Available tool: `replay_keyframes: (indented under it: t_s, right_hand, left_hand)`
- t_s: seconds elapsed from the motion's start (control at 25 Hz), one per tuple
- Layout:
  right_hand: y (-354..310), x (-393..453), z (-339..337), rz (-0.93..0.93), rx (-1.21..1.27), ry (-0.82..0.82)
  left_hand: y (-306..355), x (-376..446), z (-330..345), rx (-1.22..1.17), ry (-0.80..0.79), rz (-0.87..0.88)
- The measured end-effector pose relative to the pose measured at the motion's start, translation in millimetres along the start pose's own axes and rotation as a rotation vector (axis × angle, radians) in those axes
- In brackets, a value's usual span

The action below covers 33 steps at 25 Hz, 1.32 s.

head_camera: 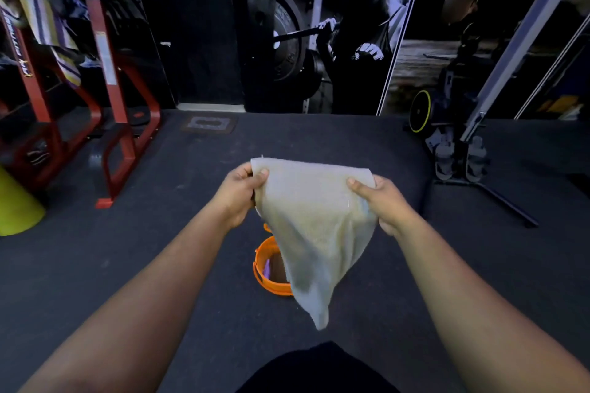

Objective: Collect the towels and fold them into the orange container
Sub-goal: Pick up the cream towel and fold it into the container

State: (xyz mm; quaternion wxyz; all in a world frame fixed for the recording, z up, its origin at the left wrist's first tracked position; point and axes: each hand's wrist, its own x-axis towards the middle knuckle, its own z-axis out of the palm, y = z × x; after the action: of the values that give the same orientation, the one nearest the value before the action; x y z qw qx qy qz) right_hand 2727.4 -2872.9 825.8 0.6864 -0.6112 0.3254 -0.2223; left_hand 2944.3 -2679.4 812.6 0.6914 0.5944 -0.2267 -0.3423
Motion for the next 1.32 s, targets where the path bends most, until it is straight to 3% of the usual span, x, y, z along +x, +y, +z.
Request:
replay_keyframes:
  t_s: [0.08, 0.12, 0.2, 0.28, 0.36, 0.44, 0.52, 0.64, 0.72, 0.8, 0.88, 0.92, 1.0, 1.04, 1.08, 1.16, 1.24, 1.32]
  right_hand:
    - [-17.1, 2.9, 6.1, -0.006, 0.101, -0.001]
    - [-26.2, 3.9, 9.6, -0.017, 0.143, -0.002]
    - [-38.1, 9.4, 8.3, -0.054, 0.246, -0.017]
    - [-37.3, 11.7, -3.1, -0.065, 0.352, -0.097]
    - [-19.2, 7.3, -11.2, 0.023, 0.050, -0.216]
    - [6.3, -1.4, -12.4, 0.080, -0.276, -0.271]
    - [17.2, -3.4, -7.6, 0.015, -0.098, -0.160]
    - [11.4, 0.4, -8.1, -0.103, 0.049, -0.031]
    - [13.4, 3.9, -11.1, -0.066, 0.084, -0.040]
    - [20.3, 0.4, -10.8, 0.043, -0.075, -0.157]
    - [29.5, -1.0, -8.5, 0.057, -0.178, -0.167]
    - [29.5, 0.8, -7.5, 0.027, -0.111, -0.105]
    - [28.5, 5.1, -10.4, -0.033, 0.018, 0.022]
    - [27.2, 7.0, -12.8, -0.035, 0.028, 0.037]
    - [26.3, 7.7, -14.0, -0.015, 0.025, 0.017]
    - [27.5, 6.1, -14.6, 0.048, -0.031, -0.082]
    - [26.1, 5.2, -14.0, 0.048, -0.131, -0.087]
    - [22.0, 6.5, -14.3, -0.007, -0.114, -0.014]
  left_hand:
    - [17.1, 1.4, 1.7, -0.157, -0.041, 0.021]
    - [19.6, -1.6, 3.4, -0.125, -0.103, 0.006]
    - [5.3, -11.5, 6.4, 0.167, -0.224, -0.063]
    - [-4.5, -12.8, 10.5, 0.234, -0.157, -0.041]
    - [2.8, -4.7, 11.1, 0.065, -0.016, -0.017]
    - [17.4, 2.7, 6.5, -0.108, -0.036, -0.003]
    - [16.7, 0.5, 0.3, -0.067, -0.127, -0.022]
    - [-7.4, -8.7, -4.8, 0.333, -0.152, -0.093]
    - [-6.5, -4.5, -2.6, 0.253, -0.046, -0.055]
    - [2.0, 4.4, -1.1, 0.142, 0.039, -0.029]
    - [3.5, 7.2, -4.2, 0.053, 0.021, -0.052]
    - [1.0, 6.2, -7.2, 0.079, -0.022, -0.082]
    - [-9.4, 1.0, -13.0, 0.370, -0.103, -0.104]
    - [-13.4, 2.7, -14.4, 0.484, -0.062, -0.083]
    - [-13.2, 5.1, -15.2, 0.498, 0.020, -0.071]
    - [-5.5, 10.0, -13.0, 0.275, 0.112, -0.055]
    - [3.8, 10.2, -9.7, 0.177, 0.047, -0.061]
    - [2.0, 8.3, -7.4, 0.318, 0.006, -0.035]
